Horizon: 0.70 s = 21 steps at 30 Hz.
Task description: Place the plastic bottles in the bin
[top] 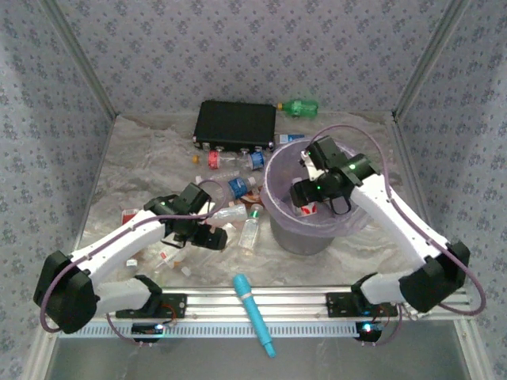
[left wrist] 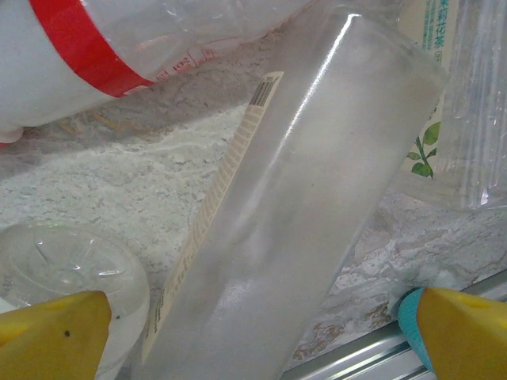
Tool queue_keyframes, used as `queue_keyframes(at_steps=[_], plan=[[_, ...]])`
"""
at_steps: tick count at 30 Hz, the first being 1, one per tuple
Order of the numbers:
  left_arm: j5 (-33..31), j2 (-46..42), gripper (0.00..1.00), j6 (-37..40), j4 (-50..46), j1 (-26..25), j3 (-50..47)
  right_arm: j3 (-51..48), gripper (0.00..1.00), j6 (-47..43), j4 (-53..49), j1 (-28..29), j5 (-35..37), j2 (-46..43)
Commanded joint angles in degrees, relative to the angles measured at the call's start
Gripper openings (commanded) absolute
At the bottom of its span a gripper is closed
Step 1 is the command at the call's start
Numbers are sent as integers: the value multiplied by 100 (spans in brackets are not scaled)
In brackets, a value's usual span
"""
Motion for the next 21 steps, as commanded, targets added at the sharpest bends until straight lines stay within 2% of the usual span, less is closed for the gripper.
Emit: queue_keyframes(at_steps=[1,13,21], plan=[[40,157,97,-57,31,-163,38,451,80,-85,-626,-6,99,-474],[-620,800,95,-62,44,-637,48,1446,79,-121,-189,-167,-389,-1092],[-755,999,83,87,145,-650,152,1340,79,-151,-187,-369,-416,-1120]])
